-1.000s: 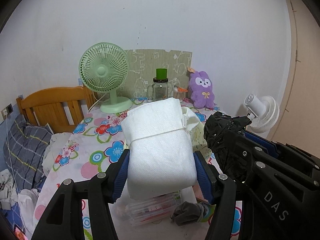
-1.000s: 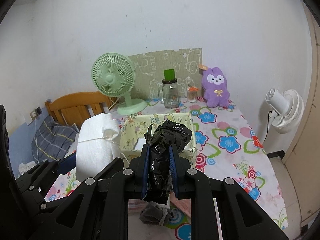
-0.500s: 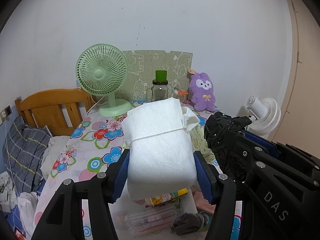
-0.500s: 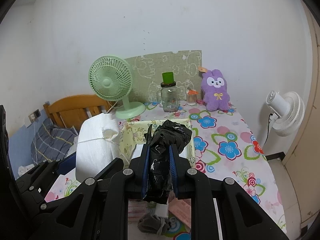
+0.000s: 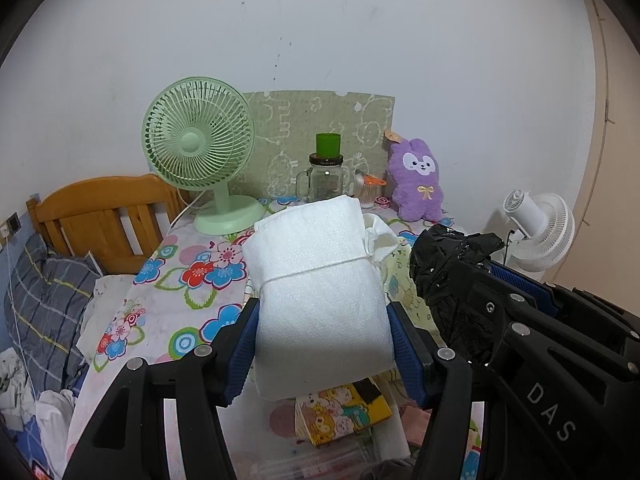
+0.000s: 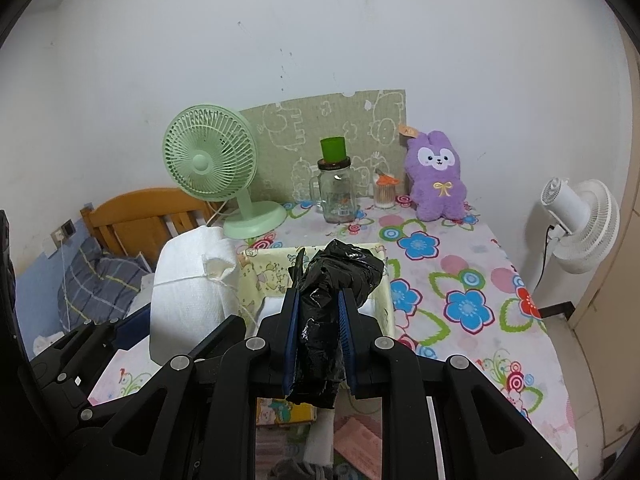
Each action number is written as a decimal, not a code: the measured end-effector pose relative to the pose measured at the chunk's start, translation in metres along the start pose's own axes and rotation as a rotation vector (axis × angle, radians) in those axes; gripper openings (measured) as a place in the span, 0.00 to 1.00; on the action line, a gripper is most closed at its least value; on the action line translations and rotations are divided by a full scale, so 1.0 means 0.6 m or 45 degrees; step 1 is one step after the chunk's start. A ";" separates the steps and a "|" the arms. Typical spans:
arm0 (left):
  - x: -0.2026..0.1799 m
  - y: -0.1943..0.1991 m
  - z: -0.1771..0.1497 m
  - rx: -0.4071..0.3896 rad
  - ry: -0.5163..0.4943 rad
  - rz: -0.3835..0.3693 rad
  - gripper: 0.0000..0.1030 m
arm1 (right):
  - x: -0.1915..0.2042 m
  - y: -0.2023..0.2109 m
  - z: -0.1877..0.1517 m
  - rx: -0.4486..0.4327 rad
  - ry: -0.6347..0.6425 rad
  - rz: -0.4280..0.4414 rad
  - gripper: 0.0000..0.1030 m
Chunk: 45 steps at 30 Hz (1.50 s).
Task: Organize soft objects
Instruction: 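Carry the white pad with left tool while right tool carries black bag to box, then release the white pad into the box while right tool drops black bag in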
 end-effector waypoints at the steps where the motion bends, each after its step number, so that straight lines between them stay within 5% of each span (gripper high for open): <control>1: 0.000 -0.005 0.001 0.005 0.001 0.001 0.62 | -0.002 -0.005 0.000 0.003 -0.003 0.002 0.21; 45: -0.023 -0.215 -0.009 0.199 -0.100 0.001 0.62 | -0.081 -0.205 -0.015 0.184 -0.134 -0.037 0.21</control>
Point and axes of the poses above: each gripper's, at about its wrist camera, not at the fingertips, and y roughly against the way its jaws point, x to its left, z to its top, the point moved 7 cm from there along -y, roughly the way its jaws point, and after that the axes turned 15 degrees about z, right-handed, at the moved point
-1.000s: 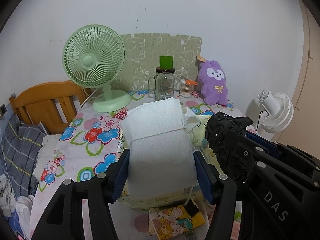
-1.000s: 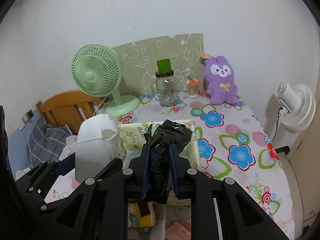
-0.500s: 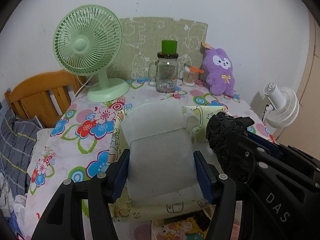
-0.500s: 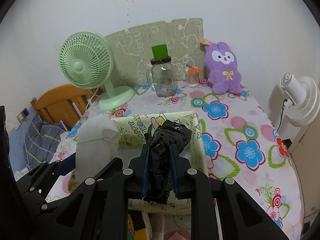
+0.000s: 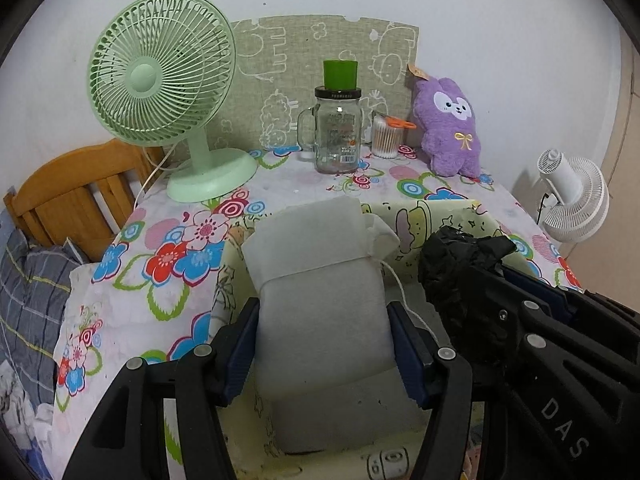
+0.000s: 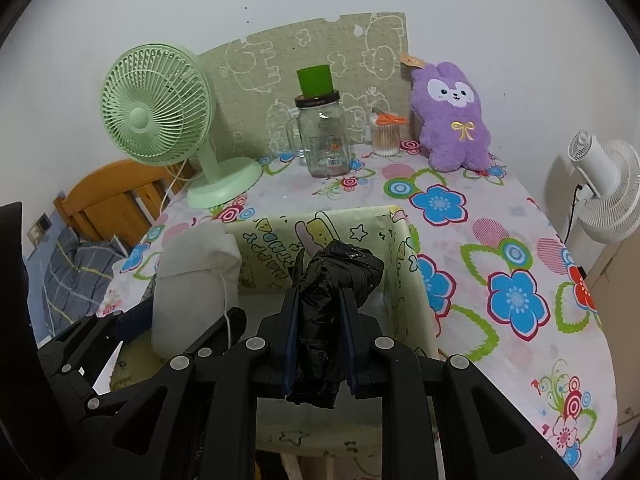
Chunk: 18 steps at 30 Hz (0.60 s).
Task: Organize soft objects
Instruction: 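Release the white pad into the box while right tool drops black bag in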
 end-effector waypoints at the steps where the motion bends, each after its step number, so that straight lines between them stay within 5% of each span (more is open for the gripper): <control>1: 0.000 -0.002 0.001 -0.002 -0.001 -0.001 0.62 | -0.001 -0.002 0.001 0.000 -0.003 -0.001 0.21; 11: -0.012 0.004 -0.003 0.013 -0.021 -0.037 0.78 | 0.006 -0.006 0.001 0.011 0.008 0.021 0.28; 13: -0.014 0.010 -0.003 0.013 -0.014 -0.045 0.82 | 0.009 -0.001 0.002 0.004 0.016 0.024 0.42; 15: -0.013 0.017 -0.002 0.008 -0.003 -0.052 0.87 | 0.012 0.008 0.004 -0.024 0.027 0.029 0.71; 18: -0.013 0.028 -0.001 0.002 0.003 -0.054 0.92 | 0.017 0.020 0.007 -0.042 0.044 0.027 0.75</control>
Point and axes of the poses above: each gripper's, at about its wrist camera, not at the fingertips, and y roughly against the way its jaws point, x to its left, z to its top, the point moved 7 cm from there along -y, roughly the way its jaws point, and after that the axes turned 15 degrees about z, right-handed, at the moved point
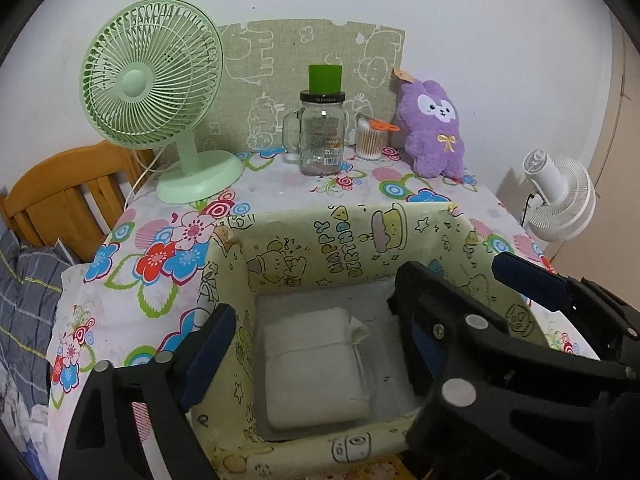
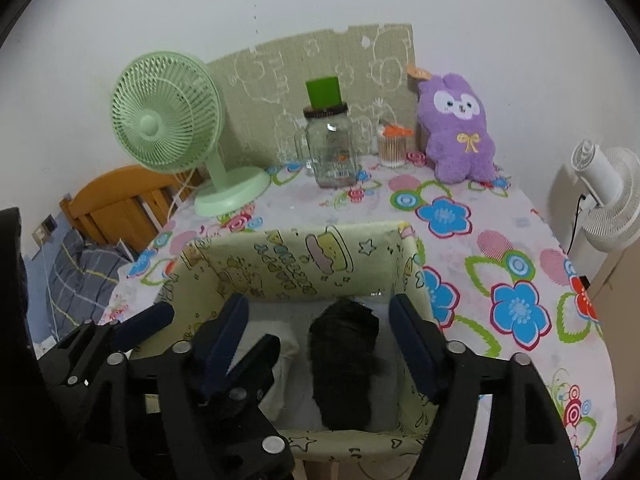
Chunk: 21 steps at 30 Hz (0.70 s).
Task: Organize soft objects
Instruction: 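Release the white pad into the box while right tool drops black bag in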
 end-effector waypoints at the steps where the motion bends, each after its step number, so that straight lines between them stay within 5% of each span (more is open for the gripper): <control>1: 0.000 0.003 0.000 -0.002 0.002 0.002 0.93 | 0.001 0.002 0.000 0.002 0.001 0.003 0.75; 21: 0.001 0.098 -0.010 -0.087 0.037 0.018 0.96 | 0.027 0.094 -0.001 -0.090 0.037 0.008 0.93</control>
Point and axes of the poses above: each gripper's, at about its wrist camera, not at the fingertips, and y roughly against the way its jaws point, x to its left, z to its top, the point moved 7 cm from there along -y, roughly the way its jaws point, and after that the axes turned 15 degrees about z, right-handed, at the moved point
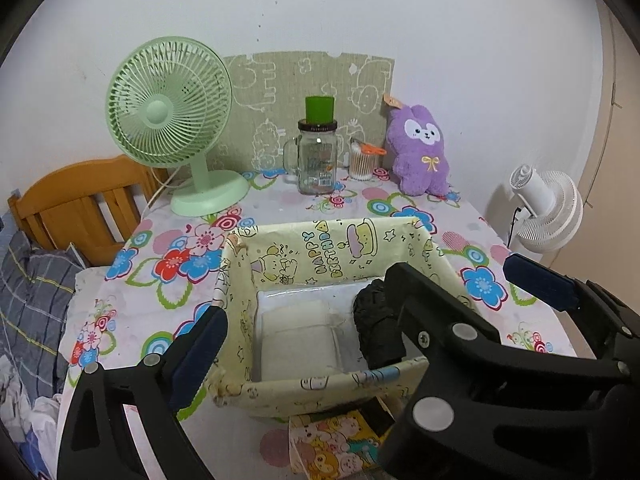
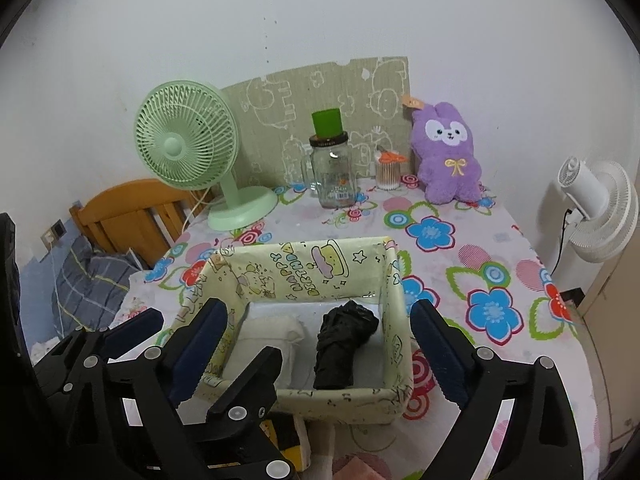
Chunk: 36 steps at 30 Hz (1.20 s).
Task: Organize soft objects
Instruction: 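Release the white pad into the box while right tool drops black bag in, then withdraw both open tools from the fabric box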
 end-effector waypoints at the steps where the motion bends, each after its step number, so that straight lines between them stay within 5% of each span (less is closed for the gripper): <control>1: 0.001 0.007 0.000 -0.010 0.002 0.005 0.96 | 0.002 0.005 0.000 -0.004 0.002 0.000 0.94; 36: 0.002 0.156 -0.052 -0.183 0.018 -0.025 0.96 | 0.060 0.158 -0.043 -0.146 0.090 -0.072 1.00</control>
Point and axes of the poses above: each gripper's, at about its wrist camera, not at the fingertips, and y roughly against the way its jaws point, x to its left, z to its top, the point moved 7 cm from there along -y, roughly the way its jaws point, and after that the axes turned 15 degrees about z, right-handed, at the moved point
